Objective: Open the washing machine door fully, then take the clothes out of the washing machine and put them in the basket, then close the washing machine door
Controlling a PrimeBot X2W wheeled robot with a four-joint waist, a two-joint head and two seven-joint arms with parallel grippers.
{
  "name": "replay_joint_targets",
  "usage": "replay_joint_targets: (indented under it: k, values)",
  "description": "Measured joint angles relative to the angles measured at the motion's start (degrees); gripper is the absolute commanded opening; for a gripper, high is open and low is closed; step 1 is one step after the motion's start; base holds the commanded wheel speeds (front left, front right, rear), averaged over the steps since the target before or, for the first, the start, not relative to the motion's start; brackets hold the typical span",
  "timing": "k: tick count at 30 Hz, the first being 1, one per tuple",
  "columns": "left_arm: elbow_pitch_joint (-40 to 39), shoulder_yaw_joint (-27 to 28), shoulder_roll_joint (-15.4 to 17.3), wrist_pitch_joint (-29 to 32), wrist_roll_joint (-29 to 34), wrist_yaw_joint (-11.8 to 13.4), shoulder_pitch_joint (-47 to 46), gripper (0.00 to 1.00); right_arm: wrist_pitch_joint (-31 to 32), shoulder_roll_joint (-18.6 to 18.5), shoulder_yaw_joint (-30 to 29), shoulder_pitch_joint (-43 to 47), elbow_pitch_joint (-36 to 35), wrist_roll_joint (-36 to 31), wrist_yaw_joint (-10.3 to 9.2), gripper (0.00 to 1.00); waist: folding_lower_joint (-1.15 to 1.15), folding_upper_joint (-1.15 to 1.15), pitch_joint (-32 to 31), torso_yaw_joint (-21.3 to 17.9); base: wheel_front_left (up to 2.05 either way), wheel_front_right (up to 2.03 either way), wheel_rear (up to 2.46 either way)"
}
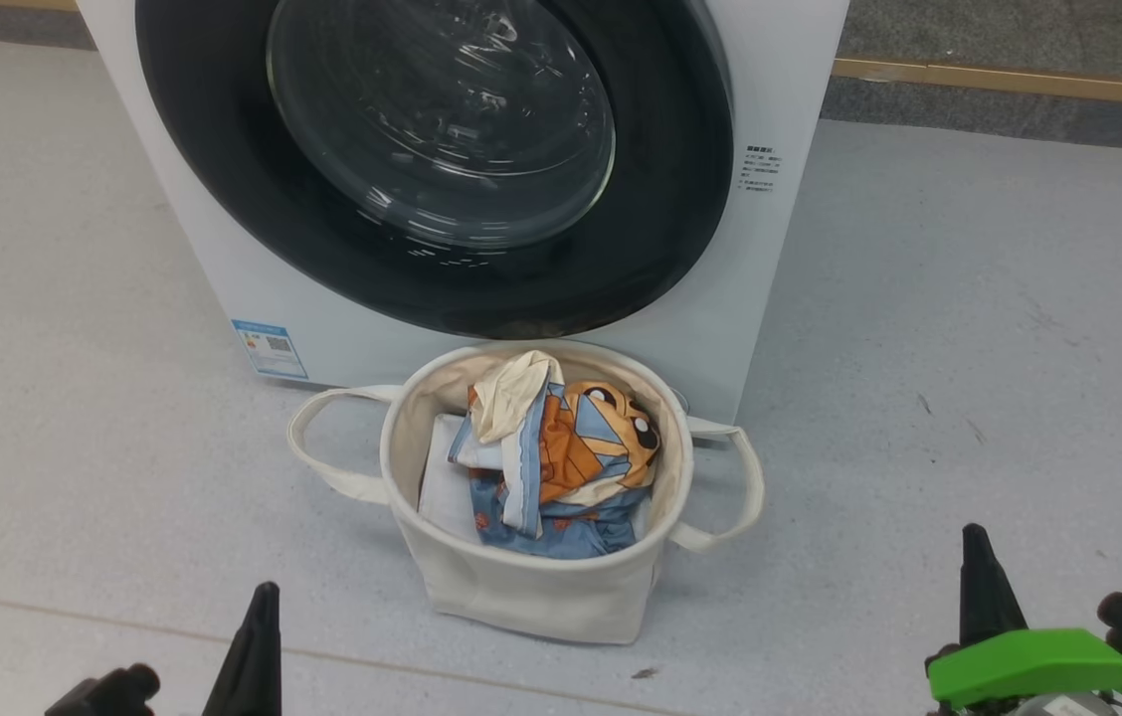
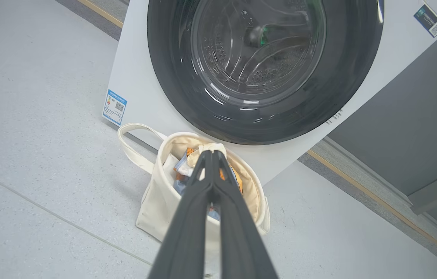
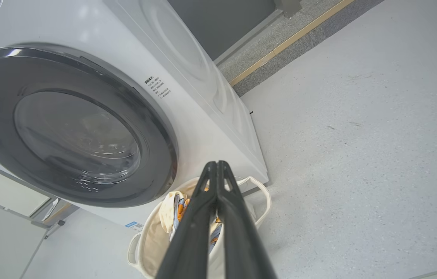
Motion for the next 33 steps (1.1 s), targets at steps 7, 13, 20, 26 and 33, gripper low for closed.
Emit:
replay_joint_targets:
  k: [7,13,20,26,33]
  values:
    - [0.1,0.48,-0.07,1.19,-5.0,0.0,-0.6,0.0,1.03,-0.16,-0.48,-0.52,0.24,4.36,-0.01,0.0,0.0,0.0,-0.02,0.12,0.0,0.0,0.0]
    - [0.4,0.73,-0.12,2.02,-9.24,0.0,-0.71,0.0,2.01,-0.2,-0.83,-0.76,0.44,8.12,-0.01,0.0,0.0,0.0,-0.03,0.22,0.0,0.0,0.0]
    - [0.55,1.23,-0.23,3.3,-14.04,0.0,-1.18,0.0,3.21,-0.32,-1.22,-0.79,0.73,12.45,-0.01,0.0,0.0,0.0,-0.04,0.34,0.0,0.0,0.0]
    - [0.62,1.72,-0.31,4.09,-17.6,0.0,-1.65,0.0,3.96,-0.36,-1.51,-0.83,0.94,15.53,-0.01,0.0,0.0,0.0,-0.05,0.42,0.0,0.0,0.0]
    - [0.83,2.29,-0.37,5.3,-23.25,0.0,-1.92,0.0,5.06,-0.37,-2.04,-1.18,1.21,20.59,-0.01,0.0,0.0,0.0,-0.07,0.56,0.0,0.0,0.0]
